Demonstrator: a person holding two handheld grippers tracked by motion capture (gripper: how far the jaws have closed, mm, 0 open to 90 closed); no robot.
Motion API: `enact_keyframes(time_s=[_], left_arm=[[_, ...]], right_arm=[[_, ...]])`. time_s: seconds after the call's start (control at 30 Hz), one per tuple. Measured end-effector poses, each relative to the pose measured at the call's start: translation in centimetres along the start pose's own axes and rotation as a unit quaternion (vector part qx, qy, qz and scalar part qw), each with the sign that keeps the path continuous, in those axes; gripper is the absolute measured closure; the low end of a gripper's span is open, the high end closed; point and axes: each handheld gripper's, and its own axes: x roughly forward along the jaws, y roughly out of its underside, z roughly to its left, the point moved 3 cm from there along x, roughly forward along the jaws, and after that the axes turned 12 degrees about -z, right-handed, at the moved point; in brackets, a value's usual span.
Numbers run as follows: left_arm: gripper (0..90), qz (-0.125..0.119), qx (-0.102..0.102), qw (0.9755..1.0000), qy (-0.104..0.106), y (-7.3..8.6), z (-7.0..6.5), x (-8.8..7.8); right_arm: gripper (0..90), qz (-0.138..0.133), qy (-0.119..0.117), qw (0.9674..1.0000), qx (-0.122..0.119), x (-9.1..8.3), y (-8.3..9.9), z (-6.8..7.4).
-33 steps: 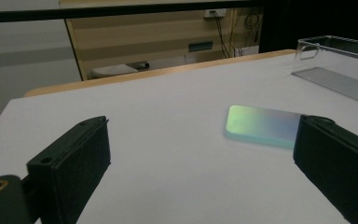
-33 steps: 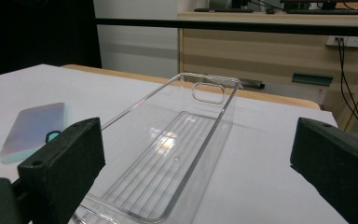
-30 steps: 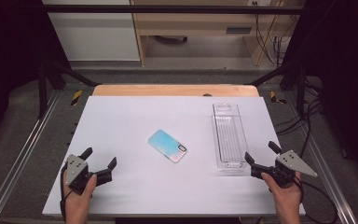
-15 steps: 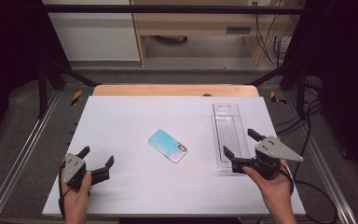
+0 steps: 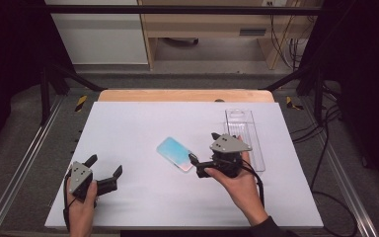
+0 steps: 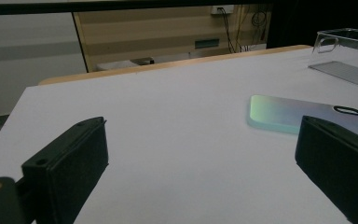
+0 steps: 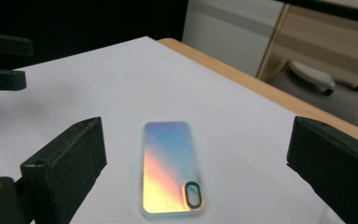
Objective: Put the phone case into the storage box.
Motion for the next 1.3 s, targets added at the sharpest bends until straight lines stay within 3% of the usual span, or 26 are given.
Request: enact_keyframes(time_s=[0.13, 0.37, 0.67, 0.87, 1.13, 1.3], left_arm=[[2.1, 0.000, 0.001, 1.0000, 0.003, 0.0, -0.1, 0.1], [2.1, -0.002, -0.001, 1.0000, 0.005, 0.0, -0.1, 0.0], [2.1, -0.004, -0.005, 1.0000, 0.008, 0.0, 0.0, 0.1], [2.1, -0.005, -0.006, 0.9999, 0.006, 0.0, 0.0, 0.1], [2.3, -0.002, -0.003, 1.0000, 0.004, 0.1, -0.1, 0.3], [2.4, -0.002, -0.001, 1.0000, 0.008, 0.1, -0.3, 0.3]], right_arm=[[4.7, 0.020, -0.019, 0.9996, 0.011, 2.1, 0.9, 0.7], [4.7, 0.041, -0.037, 0.9982, 0.022, 4.0, 1.8, 1.4], [5.4, 0.070, -0.036, 0.9961, 0.038, 5.9, 3.6, 1.7], [6.0, 0.097, -0.027, 0.9947, 0.021, 7.2, 4.8, 1.7], [6.1, 0.140, -0.036, 0.9887, 0.041, 8.1, 6.0, 1.2], [6.1, 0.168, -0.043, 0.9843, 0.033, 8.4, 6.7, 1.2]])
